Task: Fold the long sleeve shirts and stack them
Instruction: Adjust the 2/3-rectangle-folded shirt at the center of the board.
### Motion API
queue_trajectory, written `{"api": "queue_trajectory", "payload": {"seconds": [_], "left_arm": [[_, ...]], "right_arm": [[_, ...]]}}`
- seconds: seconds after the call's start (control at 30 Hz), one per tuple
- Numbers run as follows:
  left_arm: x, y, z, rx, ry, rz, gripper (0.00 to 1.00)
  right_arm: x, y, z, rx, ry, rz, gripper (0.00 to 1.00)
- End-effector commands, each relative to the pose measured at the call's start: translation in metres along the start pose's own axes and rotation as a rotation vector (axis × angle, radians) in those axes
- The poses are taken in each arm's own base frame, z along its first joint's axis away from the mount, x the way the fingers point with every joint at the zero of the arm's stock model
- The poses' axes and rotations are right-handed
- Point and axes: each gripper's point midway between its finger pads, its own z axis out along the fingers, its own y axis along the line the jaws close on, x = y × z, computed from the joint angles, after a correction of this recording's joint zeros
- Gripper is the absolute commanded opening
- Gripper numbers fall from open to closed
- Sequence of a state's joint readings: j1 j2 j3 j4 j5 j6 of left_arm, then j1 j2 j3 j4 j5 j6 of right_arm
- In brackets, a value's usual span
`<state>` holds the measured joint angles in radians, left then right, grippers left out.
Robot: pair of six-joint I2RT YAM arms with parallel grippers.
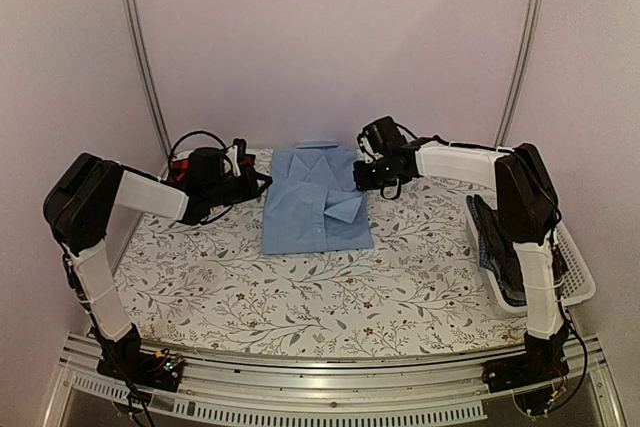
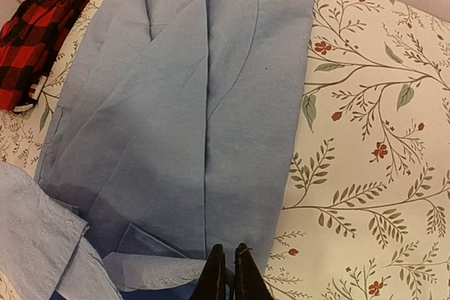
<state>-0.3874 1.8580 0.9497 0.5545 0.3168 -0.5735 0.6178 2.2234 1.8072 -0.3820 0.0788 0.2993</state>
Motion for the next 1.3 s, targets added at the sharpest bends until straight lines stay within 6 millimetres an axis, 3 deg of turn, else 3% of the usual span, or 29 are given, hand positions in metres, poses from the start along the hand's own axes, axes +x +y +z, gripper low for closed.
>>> {"api": "queue_trajectory", "payload": {"seconds": [0.0, 0.13, 0.3, 0.47, 0.77, 0.9, 1.1, 1.27], "left_arm": [[0.002, -0.025, 0.002, 0.085, -0.02, 0.039, 0.02], [0.021, -0.034, -0.01, 0.11, 0.012, 0.04, 0.01], [0.044, -0.051, -0.032, 0.183, 0.043, 0.065, 0.01], [0.059, -0.063, -0.042, 0.213, 0.082, 0.098, 0.01], [0.061, -0.06, -0.044, 0.196, 0.087, 0.096, 0.01], [0.061, -0.061, -0.045, 0.2, 0.088, 0.097, 0.01], [0.059, -0.064, -0.047, 0.205, 0.091, 0.108, 0.0], [0.058, -0.064, -0.046, 0.205, 0.093, 0.115, 0.0]], "right_arm": [[0.018, 0.001, 0.0, -0.031, 0.047, 0.019, 0.05], [0.031, 0.006, -0.015, -0.093, 0.046, 0.037, 0.06], [0.052, 0.003, -0.018, -0.107, 0.066, 0.052, 0.05], [0.053, 0.004, -0.017, -0.113, 0.068, 0.066, 0.08], [0.034, 0.027, -0.046, -0.153, -0.009, -0.013, 0.45], [0.036, 0.041, -0.057, -0.217, -0.016, -0.086, 0.49], [0.062, 0.043, -0.052, -0.221, 0.051, -0.161, 0.49], [0.071, 0.057, -0.053, -0.298, 0.071, -0.221, 0.47]]}}
